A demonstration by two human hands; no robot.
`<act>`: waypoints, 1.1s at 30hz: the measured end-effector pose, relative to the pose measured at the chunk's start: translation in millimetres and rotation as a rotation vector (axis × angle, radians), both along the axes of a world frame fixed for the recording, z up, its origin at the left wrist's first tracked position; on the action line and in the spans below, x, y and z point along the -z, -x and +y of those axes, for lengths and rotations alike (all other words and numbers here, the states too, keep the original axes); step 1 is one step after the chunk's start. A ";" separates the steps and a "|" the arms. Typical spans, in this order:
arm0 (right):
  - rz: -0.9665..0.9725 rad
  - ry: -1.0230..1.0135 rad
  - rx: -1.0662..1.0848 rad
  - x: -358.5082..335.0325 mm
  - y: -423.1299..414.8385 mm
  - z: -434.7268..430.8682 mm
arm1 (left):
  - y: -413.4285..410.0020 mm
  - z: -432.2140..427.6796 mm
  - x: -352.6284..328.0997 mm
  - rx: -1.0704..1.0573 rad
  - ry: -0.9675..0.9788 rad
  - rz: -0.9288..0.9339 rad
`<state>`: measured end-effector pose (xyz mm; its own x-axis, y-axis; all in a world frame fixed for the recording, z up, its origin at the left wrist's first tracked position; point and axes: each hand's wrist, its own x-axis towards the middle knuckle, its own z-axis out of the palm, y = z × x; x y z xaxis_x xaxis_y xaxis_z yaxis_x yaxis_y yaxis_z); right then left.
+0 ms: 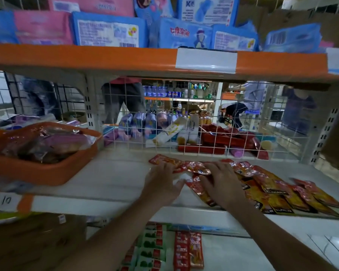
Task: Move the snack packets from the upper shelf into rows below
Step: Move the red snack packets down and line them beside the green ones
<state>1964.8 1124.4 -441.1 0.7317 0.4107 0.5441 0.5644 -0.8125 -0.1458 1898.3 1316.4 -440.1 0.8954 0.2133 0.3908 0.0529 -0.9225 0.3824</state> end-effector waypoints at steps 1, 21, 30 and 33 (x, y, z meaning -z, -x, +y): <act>0.032 0.017 0.003 1.9 -2.4 -0.5 | -5.7 0.3 -0.3 -0.019 -0.012 -0.010; 0.190 0.031 0.035 -0.5 3.3 1.2 | -23.9 1.0 -4.4 0.144 0.196 -0.064; 0.203 -0.106 0.103 -1.6 -0.5 2.0 | -25.9 6.6 1.6 -0.089 -0.015 0.114; 0.224 -0.085 0.091 -1.2 -0.7 3.0 | -25.8 6.1 0.2 -0.024 0.024 0.053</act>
<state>1965.5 1127.3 -439.9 0.8697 0.2970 0.3942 0.4354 -0.8379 -0.3292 1924.1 1322.5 -440.3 0.9093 0.2436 0.3374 0.0956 -0.9113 0.4005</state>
